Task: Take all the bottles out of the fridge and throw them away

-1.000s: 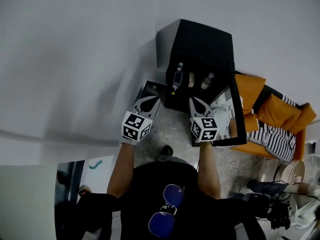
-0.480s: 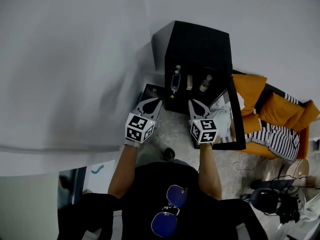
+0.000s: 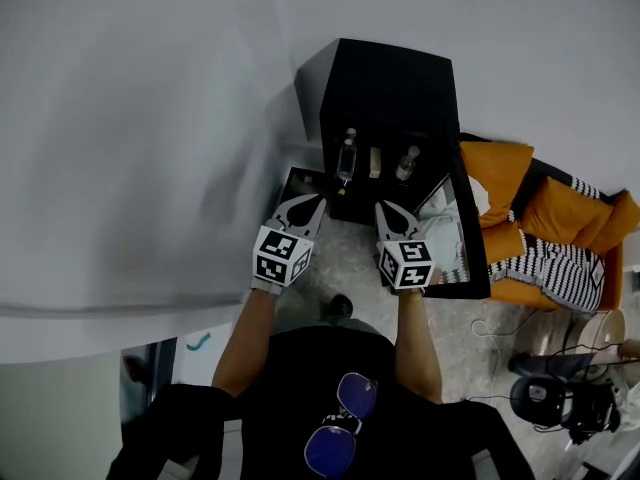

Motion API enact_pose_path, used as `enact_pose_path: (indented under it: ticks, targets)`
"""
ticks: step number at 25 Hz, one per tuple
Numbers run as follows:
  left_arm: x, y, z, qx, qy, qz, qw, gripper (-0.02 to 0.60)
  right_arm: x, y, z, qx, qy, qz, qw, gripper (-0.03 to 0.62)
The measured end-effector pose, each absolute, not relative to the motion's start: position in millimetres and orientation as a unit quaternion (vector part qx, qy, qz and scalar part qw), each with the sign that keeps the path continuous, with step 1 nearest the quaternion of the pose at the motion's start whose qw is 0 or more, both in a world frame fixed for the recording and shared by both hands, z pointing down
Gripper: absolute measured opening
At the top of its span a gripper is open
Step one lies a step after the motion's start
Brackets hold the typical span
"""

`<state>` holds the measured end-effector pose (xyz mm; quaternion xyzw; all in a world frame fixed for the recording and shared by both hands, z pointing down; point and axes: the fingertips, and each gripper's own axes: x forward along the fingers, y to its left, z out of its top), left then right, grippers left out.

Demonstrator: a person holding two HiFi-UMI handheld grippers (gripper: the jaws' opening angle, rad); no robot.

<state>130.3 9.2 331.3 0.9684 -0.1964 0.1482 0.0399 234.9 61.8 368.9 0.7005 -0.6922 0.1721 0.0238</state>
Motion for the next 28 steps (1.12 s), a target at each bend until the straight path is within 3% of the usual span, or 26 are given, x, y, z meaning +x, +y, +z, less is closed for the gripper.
enact_pose_path:
  ticks: [28]
  targets:
    - [125.4,-78.6,409.3,0.969,-0.185,0.143,0.087,0.002,237.3,-5.2,468.1,0.727,-0.649,0.212,0.073,0.002]
